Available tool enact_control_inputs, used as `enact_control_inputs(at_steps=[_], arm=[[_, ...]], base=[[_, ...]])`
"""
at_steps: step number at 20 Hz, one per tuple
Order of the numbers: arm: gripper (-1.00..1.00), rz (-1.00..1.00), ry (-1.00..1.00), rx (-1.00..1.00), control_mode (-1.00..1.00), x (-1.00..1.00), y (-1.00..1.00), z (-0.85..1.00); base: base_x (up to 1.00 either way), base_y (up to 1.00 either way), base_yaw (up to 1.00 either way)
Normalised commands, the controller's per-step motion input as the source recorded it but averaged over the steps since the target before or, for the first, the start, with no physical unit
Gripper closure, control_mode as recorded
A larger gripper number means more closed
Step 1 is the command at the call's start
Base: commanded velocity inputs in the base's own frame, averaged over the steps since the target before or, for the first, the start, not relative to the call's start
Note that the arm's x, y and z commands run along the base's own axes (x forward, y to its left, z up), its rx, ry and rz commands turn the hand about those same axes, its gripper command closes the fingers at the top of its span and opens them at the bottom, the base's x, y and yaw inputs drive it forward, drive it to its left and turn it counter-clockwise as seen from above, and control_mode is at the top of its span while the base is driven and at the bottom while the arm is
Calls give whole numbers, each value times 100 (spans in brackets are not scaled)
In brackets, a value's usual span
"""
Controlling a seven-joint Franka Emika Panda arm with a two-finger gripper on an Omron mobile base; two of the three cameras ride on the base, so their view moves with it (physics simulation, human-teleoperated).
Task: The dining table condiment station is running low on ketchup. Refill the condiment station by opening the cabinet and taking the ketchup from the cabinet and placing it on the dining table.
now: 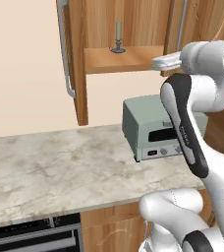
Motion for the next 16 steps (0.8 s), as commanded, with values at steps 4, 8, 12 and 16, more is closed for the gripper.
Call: enact_control_inputs(at_steps=[4,8,12,16], arm=[[-100,-1,0,-30,-100,61,89,0],[-100,-6,1,-19,-100,46,43,-12],[-100,-3,0,-11,-100,33,0,-16],[-100,-1,1,-8,-100,59,0,0]], base=[[0,0,0],[0,0,0],[0,0,0],[0,0,0]])
